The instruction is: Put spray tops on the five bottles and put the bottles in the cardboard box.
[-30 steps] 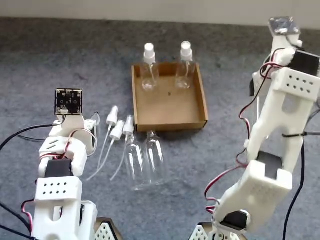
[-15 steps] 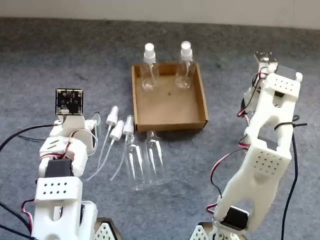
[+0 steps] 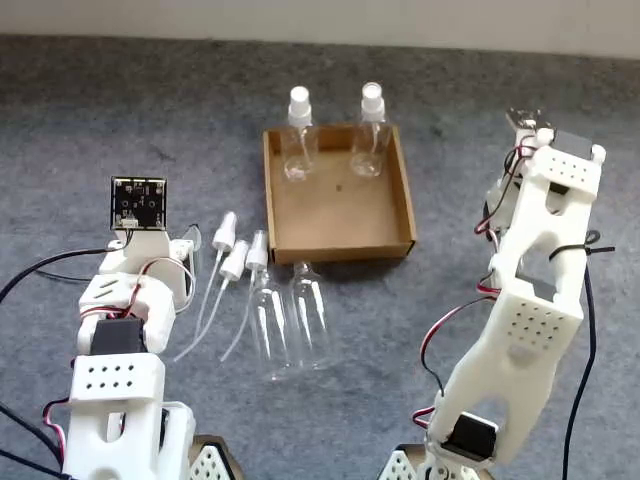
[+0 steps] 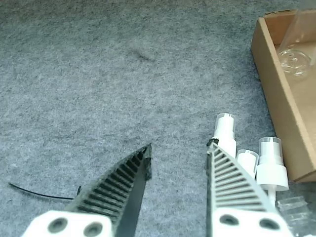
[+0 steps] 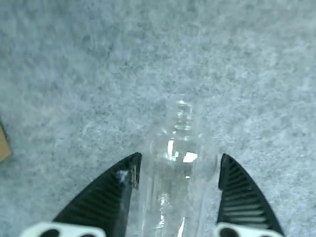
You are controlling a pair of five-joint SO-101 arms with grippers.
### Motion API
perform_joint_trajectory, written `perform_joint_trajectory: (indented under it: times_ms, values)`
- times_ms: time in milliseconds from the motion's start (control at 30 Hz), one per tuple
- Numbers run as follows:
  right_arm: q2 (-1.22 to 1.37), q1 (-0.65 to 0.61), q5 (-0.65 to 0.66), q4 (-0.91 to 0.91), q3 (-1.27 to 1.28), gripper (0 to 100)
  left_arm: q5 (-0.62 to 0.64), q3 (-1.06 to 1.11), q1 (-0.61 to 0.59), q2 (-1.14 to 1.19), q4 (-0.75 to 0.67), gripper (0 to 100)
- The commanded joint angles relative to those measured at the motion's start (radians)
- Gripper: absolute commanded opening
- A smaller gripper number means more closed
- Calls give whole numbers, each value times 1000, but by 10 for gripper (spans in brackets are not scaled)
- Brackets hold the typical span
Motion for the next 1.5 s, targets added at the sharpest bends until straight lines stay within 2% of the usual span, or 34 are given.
perform_joint_trajectory:
  times_ms: [0, 467, 667, 833, 900, 1100, 1467]
  values:
    - [-7, 5, 43, 10, -58, 200, 5, -27, 12, -10, 3, 178]
    - [84, 13, 43, 10, -67, 190, 5, -25, 12, -10, 3, 178]
    - [30, 12, 46, 4, -68, 52, 5, -25, 12, -10, 3, 178]
    - [-10, 8, 49, 7, -68, 46, 5, -25, 12, -10, 3, 178]
    - [-18, 13, 48, 12, -67, 60, 5, -25, 12, -10, 3, 178]
    - [-13, 10, 48, 62, -61, 250, 5, -25, 12, -10, 3, 178]
    - [-13, 8, 48, 59, -67, 254, 5, -25, 12, -10, 3, 178]
